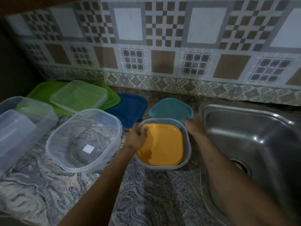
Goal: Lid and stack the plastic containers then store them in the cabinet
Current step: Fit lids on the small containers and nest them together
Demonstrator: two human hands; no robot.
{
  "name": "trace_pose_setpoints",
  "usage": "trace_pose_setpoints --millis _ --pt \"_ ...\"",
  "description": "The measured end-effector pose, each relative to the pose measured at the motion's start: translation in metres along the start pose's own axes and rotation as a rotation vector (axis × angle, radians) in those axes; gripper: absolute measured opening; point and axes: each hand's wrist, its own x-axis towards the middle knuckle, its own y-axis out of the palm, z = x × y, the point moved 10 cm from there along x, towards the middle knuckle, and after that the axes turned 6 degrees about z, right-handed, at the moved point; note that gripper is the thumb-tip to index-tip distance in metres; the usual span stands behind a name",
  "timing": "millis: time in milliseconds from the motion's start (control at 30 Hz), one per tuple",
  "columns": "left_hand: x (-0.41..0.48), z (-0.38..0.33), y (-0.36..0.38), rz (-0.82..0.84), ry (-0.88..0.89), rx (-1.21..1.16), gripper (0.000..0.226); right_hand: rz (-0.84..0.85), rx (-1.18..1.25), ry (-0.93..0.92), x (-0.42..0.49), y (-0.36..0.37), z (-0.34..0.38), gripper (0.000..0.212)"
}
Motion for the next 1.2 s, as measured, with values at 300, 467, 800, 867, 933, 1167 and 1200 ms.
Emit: trace_pose_setpoints --millis 300,467,800,867,933,1167,1200 --pt "0.006 0.012 0.005 0.012 -0.017 -0.092 0.034 0.06 -0.171 0.098 0.041 0.013 0.012 0.047" --pt "0.004 0.011 0.006 0.023 -0.01 -0.11 0.038 -0.02 0.162 0.075 0.039 -0.004 0.015 0.049" --pt "-0.009 0.009 -0.007 -0.065 -0.085 -0.396 0.039 -0.356 0.516 -0.52 -0.059 -0.12 0.131 0.037" --pt "-0.01 0.011 -0.007 -0.053 -0.115 -0.525 0.05 -0.191 0.419 -0.474 -0.064 -0.098 0.12 0.029" --pt "0.004 0.031 0.004 -0.007 -0.189 -0.712 0.071 0.016 0.364 -0.375 -0.07 -0.058 0.089 0.025" --pt "-0.015 0.012 -0.006 0.11 -0.16 -0.485 0.047 -0.087 0.125 -0.234 -0.103 -0.009 0.024 0.03" --pt "-0.017 0.013 -0.008 0.086 -0.158 -0.423 0.042 -0.094 0.126 -0.224 -0.106 -0.003 0.02 0.036"
